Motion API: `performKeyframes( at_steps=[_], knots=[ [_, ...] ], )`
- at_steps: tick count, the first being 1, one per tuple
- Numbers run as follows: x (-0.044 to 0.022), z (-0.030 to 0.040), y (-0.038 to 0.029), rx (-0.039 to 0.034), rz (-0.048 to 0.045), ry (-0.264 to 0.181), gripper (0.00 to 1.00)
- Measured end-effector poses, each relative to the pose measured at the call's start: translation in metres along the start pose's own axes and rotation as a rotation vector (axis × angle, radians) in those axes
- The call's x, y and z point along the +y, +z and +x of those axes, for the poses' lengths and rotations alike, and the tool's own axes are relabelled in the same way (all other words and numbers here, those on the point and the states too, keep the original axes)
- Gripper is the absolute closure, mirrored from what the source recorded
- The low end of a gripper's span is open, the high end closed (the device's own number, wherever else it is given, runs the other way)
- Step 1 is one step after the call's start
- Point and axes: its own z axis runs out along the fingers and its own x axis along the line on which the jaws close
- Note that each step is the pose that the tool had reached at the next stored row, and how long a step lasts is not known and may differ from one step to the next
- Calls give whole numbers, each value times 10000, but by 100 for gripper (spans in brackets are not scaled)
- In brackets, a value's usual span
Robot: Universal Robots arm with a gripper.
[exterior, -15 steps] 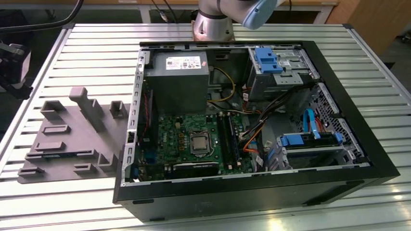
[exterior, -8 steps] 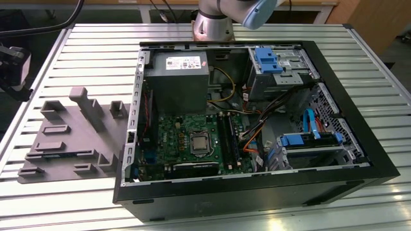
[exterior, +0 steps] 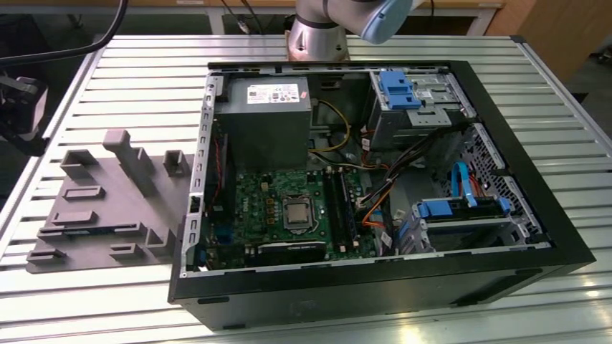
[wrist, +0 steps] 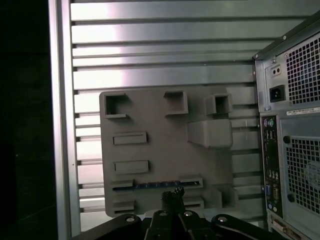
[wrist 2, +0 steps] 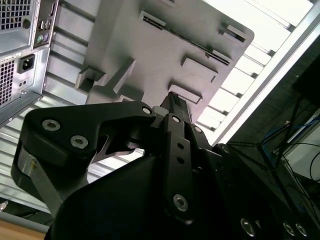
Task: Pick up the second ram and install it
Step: 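Reach for the second ram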
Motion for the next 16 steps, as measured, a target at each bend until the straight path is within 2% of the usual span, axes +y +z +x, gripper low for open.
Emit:
performKeyframes(
  at_steps=[4,6,16],
  knots=[
    [-4,19,38,9,9,-1,89],
    [-11,45,94,16,14,-1,89],
    [-19,67,140,16,15,-1,89]
  ],
)
